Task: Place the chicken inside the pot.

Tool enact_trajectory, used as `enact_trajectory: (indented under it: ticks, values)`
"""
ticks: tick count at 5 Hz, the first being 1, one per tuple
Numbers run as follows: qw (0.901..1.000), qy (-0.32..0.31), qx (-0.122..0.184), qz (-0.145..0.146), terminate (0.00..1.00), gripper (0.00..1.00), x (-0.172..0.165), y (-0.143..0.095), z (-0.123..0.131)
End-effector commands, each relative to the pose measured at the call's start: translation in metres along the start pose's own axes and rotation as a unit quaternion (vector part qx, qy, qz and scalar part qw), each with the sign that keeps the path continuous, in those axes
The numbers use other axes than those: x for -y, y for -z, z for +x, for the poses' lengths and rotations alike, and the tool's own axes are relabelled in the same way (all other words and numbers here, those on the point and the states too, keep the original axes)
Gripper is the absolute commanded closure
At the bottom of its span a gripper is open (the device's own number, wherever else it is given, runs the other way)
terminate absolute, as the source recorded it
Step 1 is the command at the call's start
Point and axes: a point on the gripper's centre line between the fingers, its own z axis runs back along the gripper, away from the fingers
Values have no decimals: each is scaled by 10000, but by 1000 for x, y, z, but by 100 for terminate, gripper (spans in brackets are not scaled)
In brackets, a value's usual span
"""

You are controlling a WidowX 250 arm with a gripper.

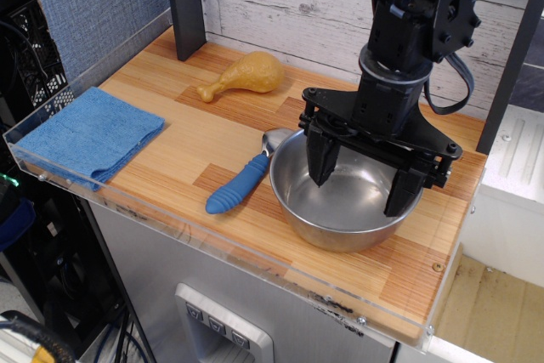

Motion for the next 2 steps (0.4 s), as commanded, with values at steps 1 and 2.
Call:
enact_trajectory:
  ticks: [1,2]
  values:
    - [10000,0,0,0,0,0,0,0,0]
    - [9991,251,353,-48,0,0,2,-16,-5]
